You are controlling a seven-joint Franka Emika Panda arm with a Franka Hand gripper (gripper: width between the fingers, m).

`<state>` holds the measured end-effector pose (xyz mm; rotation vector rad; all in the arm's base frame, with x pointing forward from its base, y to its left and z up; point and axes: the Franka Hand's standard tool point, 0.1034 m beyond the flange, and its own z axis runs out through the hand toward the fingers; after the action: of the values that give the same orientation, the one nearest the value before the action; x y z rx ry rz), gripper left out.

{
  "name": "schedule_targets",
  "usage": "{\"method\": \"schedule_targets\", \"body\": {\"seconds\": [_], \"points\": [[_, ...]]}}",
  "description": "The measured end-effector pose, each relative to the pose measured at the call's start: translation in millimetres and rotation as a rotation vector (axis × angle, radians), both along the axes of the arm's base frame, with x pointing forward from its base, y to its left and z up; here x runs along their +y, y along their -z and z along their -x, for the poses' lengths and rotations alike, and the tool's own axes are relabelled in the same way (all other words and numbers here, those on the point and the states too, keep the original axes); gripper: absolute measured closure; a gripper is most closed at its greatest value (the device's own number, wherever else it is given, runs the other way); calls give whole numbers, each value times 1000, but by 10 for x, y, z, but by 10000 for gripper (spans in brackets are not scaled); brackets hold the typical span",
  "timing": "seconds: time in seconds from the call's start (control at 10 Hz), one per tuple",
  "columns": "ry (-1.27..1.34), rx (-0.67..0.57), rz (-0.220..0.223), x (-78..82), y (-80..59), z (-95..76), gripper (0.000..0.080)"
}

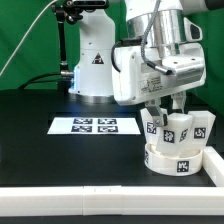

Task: Assemble stool

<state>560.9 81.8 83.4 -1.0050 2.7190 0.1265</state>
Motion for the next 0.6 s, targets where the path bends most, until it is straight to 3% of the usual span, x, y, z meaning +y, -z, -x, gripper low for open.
{"method": "schedule_targets", "body": {"seconds": [0.6], "points": [[-10, -17, 3, 18, 4, 10, 459]]}}
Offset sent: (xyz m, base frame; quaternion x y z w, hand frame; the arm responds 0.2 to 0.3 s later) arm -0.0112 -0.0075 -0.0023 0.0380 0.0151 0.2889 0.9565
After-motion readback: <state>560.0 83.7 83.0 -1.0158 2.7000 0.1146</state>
